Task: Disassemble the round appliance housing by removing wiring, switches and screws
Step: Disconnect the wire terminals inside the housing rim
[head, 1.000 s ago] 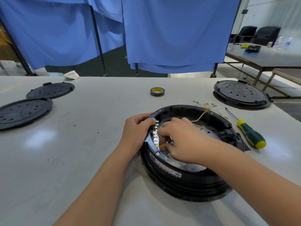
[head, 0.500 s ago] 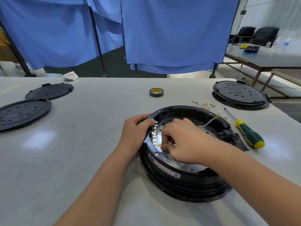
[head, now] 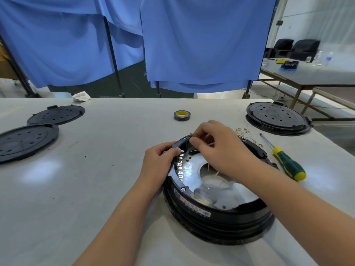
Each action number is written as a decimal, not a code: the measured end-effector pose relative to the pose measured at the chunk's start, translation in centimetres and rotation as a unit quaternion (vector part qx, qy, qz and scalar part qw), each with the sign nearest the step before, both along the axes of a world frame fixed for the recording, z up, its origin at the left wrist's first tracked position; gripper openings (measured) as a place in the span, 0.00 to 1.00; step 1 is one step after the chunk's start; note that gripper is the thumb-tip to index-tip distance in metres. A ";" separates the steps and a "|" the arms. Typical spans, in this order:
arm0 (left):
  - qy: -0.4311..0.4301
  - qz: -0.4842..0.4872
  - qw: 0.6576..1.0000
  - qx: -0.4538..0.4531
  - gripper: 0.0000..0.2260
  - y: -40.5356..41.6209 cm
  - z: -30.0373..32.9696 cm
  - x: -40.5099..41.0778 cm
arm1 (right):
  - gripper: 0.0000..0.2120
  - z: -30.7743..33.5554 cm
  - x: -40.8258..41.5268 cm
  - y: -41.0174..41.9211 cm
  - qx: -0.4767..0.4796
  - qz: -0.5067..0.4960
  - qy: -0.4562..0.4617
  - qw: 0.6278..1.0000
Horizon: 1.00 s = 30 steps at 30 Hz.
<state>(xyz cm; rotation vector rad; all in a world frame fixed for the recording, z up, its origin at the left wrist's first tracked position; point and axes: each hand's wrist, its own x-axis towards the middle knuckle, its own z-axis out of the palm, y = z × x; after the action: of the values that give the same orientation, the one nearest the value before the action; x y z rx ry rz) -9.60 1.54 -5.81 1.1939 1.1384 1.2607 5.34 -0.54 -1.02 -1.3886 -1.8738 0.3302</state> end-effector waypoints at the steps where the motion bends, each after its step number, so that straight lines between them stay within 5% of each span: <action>1: -0.002 0.000 1.000 -0.001 0.11 0.0 0.0 0.0 | 0.05 0.3 0.2 0.1 0.007 -0.007 0.012 1.000; 10: -0.015 -0.008 1.000 -0.004 0.13 -0.2 0.1 0.0 | 0.04 4.3 2.3 0.4 -0.056 0.000 0.197 0.979; 15: -0.019 -0.004 1.000 -0.010 0.11 -0.5 0.2 0.0 | 0.03 6.9 2.4 0.6 -0.044 0.038 0.199 0.978; 23: -0.020 -0.008 1.000 -0.015 0.12 -0.7 0.4 -0.1 | 0.02 8.6 3.3 1.5 0.059 0.026 -0.035 0.997; 30: -0.022 -0.002 0.999 -0.022 0.11 -0.9 0.6 0.0 | 0.05 5.4 7.3 5.5 -0.022 -0.044 -0.161 0.986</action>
<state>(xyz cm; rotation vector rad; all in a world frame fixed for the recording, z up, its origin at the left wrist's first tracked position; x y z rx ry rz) -9.55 0.61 -5.17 1.1293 1.1244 1.2461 12.66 4.97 4.40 -1.6269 -2.0639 0.1074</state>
